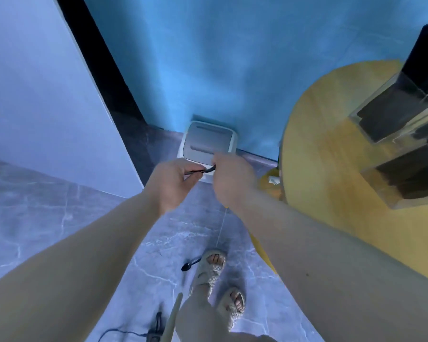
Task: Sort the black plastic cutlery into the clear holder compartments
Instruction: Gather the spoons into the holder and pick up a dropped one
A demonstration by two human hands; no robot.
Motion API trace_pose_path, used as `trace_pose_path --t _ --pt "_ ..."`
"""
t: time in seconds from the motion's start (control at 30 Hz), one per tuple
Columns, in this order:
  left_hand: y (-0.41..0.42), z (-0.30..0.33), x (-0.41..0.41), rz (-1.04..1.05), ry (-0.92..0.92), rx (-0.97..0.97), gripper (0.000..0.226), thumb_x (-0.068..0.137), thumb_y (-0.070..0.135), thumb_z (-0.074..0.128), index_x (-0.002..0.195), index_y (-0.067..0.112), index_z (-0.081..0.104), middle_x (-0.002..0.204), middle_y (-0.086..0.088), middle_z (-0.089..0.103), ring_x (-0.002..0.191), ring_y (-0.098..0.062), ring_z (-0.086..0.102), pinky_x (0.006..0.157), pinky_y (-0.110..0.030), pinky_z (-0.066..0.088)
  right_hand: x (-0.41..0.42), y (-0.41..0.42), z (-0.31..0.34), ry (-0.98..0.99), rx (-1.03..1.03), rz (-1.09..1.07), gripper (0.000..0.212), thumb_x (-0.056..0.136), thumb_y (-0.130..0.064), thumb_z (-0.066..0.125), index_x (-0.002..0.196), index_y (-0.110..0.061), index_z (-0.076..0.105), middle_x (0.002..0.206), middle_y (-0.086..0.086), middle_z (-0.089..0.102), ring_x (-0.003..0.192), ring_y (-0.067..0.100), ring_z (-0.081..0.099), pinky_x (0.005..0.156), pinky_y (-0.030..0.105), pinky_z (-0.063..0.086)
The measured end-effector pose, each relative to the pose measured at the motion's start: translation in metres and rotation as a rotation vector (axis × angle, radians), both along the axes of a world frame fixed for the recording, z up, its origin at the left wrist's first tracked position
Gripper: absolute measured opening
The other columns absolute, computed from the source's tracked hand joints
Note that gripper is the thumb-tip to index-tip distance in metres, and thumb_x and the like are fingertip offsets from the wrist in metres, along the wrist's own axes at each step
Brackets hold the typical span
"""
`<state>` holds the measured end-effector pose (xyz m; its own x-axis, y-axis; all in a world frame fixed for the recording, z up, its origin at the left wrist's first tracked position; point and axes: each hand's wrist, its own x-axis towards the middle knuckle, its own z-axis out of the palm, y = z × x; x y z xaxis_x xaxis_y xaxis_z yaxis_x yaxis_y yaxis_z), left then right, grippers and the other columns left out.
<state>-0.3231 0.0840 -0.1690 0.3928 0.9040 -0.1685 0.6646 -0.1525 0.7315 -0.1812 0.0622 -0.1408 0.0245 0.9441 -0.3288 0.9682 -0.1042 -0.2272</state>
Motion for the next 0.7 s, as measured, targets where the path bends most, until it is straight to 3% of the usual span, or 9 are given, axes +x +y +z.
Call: trace_pose_path --t 0.07,0.23,0.4,0.53,0.6,0.7 --pt "-0.015 -0.019 -0.017 0.008 0.016 -0.003 0.020 0.092 0.012 0.061 0.106 0.018 0.073 0.096 0.010 0.066 0.094 -0.009 0.062 0.077 -0.002 0.036 -0.013 -0.011 -0.026 0.096 -0.028 -0.062 0.029 0.088 0.000 0.045 0.115 -0.010 0.049 0.111 0.010 0.057 0.103 0.031 0.056 0.069 0.031 0.035" --pt "-0.044 -0.116 -0.045 0.086 0.055 -0.111 0.020 0.093 0.020 0.059 0.106 0.026 0.073 0.103 0.006 0.070 0.101 -0.015 0.059 0.089 -0.029 0.043 -0.039 -0.033 -0.123 0.145 -0.072 -0.046 0.029 0.090 0.000 0.044 0.115 -0.012 0.053 0.114 0.007 0.054 0.101 0.028 0.055 0.069 0.031 0.038" --pt "-0.068 -0.248 -0.068 0.091 0.177 -0.176 0.021 0.093 0.028 0.058 0.110 0.030 0.070 0.109 0.010 0.065 0.107 -0.015 0.050 0.085 -0.022 0.036 -0.057 -0.055 -0.256 0.192 -0.159 -0.020 0.028 0.092 -0.002 0.044 0.113 -0.014 0.057 0.109 0.007 0.048 0.090 0.029 0.055 0.065 0.030 0.033" --pt "-0.091 -0.341 -0.082 0.138 0.245 -0.231 0.030 0.090 0.029 0.062 0.120 0.028 0.064 0.122 0.006 0.059 0.116 -0.017 0.046 0.092 -0.020 0.032 -0.063 -0.066 -0.349 0.167 -0.223 0.051 0.028 0.092 -0.002 0.044 0.112 -0.015 0.059 0.103 0.006 0.050 0.088 0.029 0.056 0.064 0.028 0.029" --pt "-0.102 -0.384 -0.089 0.202 0.245 -0.258 0.043 0.088 0.028 0.065 0.129 0.025 0.055 0.131 0.004 0.049 0.119 -0.017 0.047 0.096 -0.024 0.035 -0.062 -0.069 -0.391 0.140 -0.239 0.074 0.027 0.093 -0.003 0.045 0.112 -0.015 0.059 0.103 0.007 0.051 0.089 0.029 0.056 0.064 0.027 0.029" --pt "-0.120 -0.442 -0.093 0.310 0.228 -0.344 0.057 0.084 0.028 0.071 0.132 0.021 0.042 0.131 0.001 0.041 0.107 -0.018 0.056 0.085 -0.032 0.047 -0.059 -0.077 -0.447 0.118 -0.264 0.087 0.028 0.093 -0.003 0.046 0.114 -0.015 0.060 0.106 0.008 0.053 0.092 0.030 0.056 0.066 0.027 0.031"
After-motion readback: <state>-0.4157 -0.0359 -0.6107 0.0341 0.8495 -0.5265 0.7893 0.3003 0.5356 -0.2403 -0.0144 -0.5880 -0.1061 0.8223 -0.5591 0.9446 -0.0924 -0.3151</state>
